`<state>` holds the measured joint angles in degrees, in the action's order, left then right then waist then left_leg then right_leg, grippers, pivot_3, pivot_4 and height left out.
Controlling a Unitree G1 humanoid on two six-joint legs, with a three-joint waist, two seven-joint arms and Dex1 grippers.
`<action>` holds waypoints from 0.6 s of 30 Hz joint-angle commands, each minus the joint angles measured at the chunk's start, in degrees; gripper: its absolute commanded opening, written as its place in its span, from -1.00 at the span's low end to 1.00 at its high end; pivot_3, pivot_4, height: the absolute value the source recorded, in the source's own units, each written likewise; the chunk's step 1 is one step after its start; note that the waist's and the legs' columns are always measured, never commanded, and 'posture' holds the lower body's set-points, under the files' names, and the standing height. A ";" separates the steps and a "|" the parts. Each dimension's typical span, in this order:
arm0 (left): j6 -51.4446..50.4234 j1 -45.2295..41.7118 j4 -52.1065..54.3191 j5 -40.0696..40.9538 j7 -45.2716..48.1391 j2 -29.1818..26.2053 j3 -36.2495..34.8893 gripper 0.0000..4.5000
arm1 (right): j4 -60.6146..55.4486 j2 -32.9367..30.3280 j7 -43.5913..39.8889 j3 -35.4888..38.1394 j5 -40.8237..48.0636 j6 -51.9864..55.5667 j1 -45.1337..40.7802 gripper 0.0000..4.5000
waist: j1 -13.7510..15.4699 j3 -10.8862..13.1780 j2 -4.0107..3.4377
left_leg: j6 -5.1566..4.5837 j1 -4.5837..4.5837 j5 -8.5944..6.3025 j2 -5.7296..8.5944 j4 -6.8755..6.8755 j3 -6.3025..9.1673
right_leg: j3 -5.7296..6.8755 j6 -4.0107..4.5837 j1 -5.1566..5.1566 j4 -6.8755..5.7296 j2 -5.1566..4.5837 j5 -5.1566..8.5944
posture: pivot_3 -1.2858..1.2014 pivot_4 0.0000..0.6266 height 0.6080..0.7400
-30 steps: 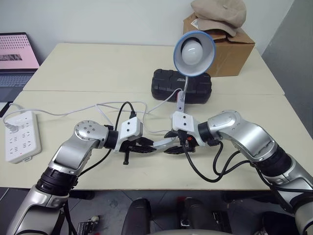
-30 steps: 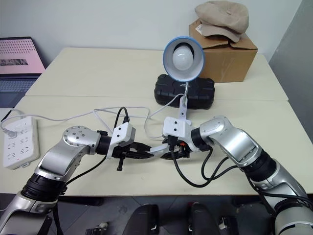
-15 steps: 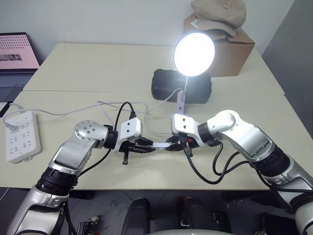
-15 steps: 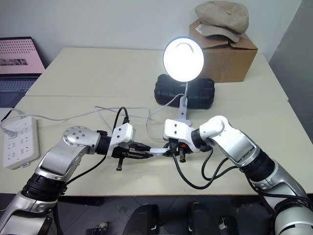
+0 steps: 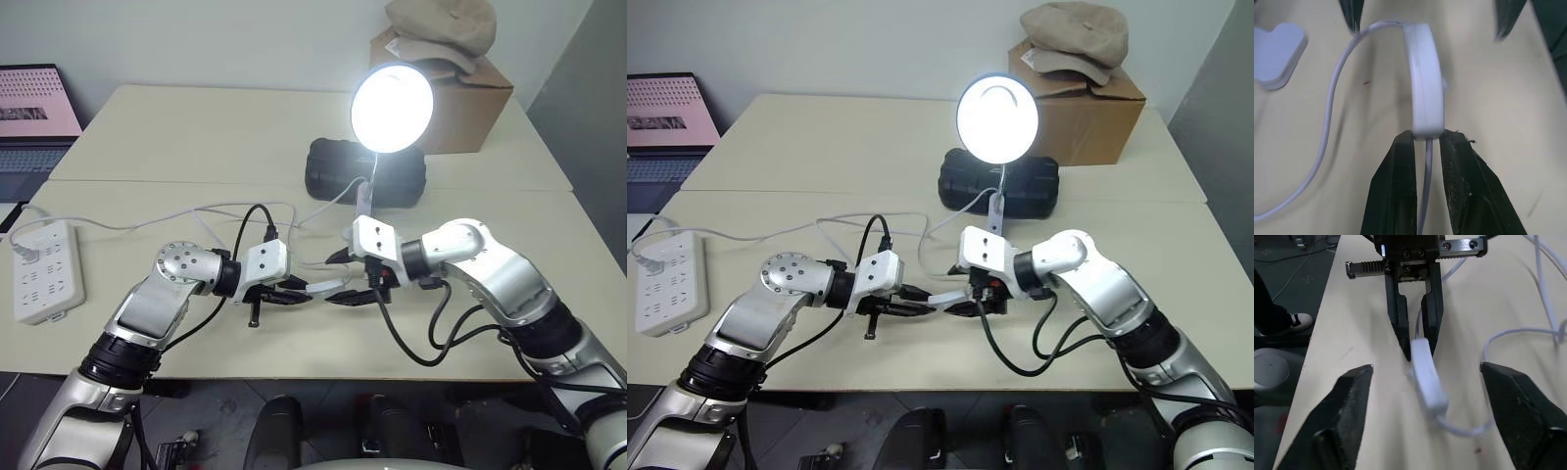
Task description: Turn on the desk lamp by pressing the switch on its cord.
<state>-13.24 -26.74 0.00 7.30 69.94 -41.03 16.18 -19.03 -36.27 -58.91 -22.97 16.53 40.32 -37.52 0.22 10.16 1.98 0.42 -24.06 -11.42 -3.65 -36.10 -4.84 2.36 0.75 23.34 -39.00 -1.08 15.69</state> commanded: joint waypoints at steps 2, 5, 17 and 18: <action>9.15 -4.50 -7.77 -7.77 -6.61 3.84 2.38 -0.83 | -7.21 -5.13 3.85 6.48 -1.62 -0.17 5.70 1.00 | 0.38 -0.01 0.02 | 0.00 -0.03 0.00 0.02 -0.01 0.02 | 0.03 0.00 -0.02 0.02 -0.02 0.00 | 0.03 -0.52 1.00; 15.17 -6.66 -13.02 -9.97 -8.28 6.52 3.43 -0.83 | -11.55 -8.33 6.17 10.32 -1.61 1.24 11.41 1.00 | 0.32 -0.01 0.02 | 0.00 -0.04 0.00 0.01 -0.02 -0.01 | 0.00 -0.01 0.00 0.01 -0.03 0.00 | 0.03 -0.52 1.00; 22.13 -12.20 -25.18 -9.32 -3.86 10.48 3.20 -0.22 | -20.62 -9.99 12.50 17.42 0.85 7.15 21.77 1.00 | -0.36 -0.01 0.03 | 0.00 0.01 0.00 0.00 -0.02 0.04 | 0.00 -0.05 -0.01 -0.04 0.02 -0.03 | 0.03 -0.52 1.00; 21.48 -12.12 -24.61 -8.66 -3.23 10.54 2.96 -0.14 | -20.48 -10.23 12.53 17.80 1.09 7.09 21.95 1.00 | -0.35 -0.01 0.03 | 0.00 0.01 0.00 0.00 -0.02 0.03 | -0.01 -0.05 -0.01 -0.03 0.02 -0.03 | 0.03 -0.52 1.00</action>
<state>8.38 -38.23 -25.51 -3.35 64.78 -30.97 20.21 -37.73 -45.85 -47.13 -7.76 17.00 47.31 -15.99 -0.14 10.15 2.01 0.42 -24.05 -11.42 -3.64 -36.12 -4.81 2.35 0.70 23.32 -39.02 -1.06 15.66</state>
